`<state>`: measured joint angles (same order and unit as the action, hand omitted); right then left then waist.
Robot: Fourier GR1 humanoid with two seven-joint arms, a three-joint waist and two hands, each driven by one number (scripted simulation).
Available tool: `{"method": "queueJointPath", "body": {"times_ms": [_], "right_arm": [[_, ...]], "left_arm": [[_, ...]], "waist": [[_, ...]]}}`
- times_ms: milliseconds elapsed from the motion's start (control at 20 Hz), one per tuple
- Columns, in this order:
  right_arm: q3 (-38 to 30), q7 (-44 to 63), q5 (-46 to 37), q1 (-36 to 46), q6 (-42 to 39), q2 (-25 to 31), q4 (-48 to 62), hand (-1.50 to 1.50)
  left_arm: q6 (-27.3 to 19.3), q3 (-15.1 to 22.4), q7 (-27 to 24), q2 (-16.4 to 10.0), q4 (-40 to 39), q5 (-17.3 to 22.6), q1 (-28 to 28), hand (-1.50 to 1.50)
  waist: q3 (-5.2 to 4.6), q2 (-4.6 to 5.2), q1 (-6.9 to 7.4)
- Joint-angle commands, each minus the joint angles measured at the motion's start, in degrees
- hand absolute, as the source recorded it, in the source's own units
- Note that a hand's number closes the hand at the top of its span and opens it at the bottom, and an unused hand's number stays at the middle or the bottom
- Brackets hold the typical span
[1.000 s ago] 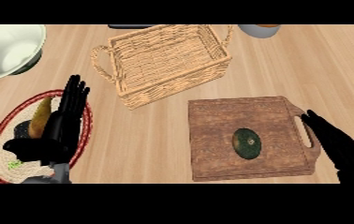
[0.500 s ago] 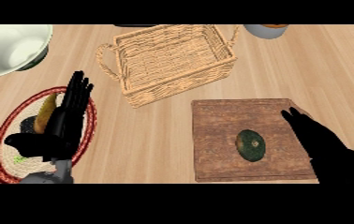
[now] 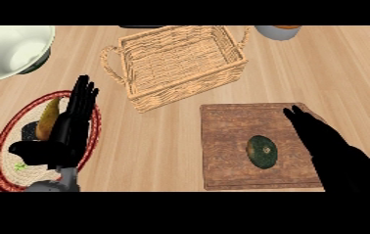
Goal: Pick the squash from the cutting board and place it in the basket
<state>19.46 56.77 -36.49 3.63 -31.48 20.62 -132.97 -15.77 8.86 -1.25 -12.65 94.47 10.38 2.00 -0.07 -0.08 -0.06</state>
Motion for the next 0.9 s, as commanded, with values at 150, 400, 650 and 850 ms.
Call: {"method": "queueJointPath", "body": {"times_ms": [150,400,650,850], "right_arm": [[1.4,3.4,-4.1,-0.8,-0.9,-4.4,0.8,-1.50],[3.1,-3.9,-7.3,-6.9,1.4,-5.2,-0.3,-1.50],[3.0,-10.5,-11.8,-10.8,4.7,-5.0,2.8,-1.50],[5.9,-8.0,-16.1,-9.0,5.9,-8.1,4.5,-1.50]], "left_arm": [[1.7,-0.3,-0.9,1.4,2.4,-1.5,-2.4,0.00],[2.1,-3.1,2.6,2.2,-1.3,-1.9,2.7,0.00],[3.8,-3.5,3.7,1.6,5.8,-2.8,-2.8,0.00],[2.0,-2.2,2.6,5.3,-0.6,-5.4,2.9,0.00]], "waist": [[0.06,0.02,0.16],[0.07,0.03,-0.16],[0.08,0.00,0.01],[0.07,0.04,-0.20]]}}
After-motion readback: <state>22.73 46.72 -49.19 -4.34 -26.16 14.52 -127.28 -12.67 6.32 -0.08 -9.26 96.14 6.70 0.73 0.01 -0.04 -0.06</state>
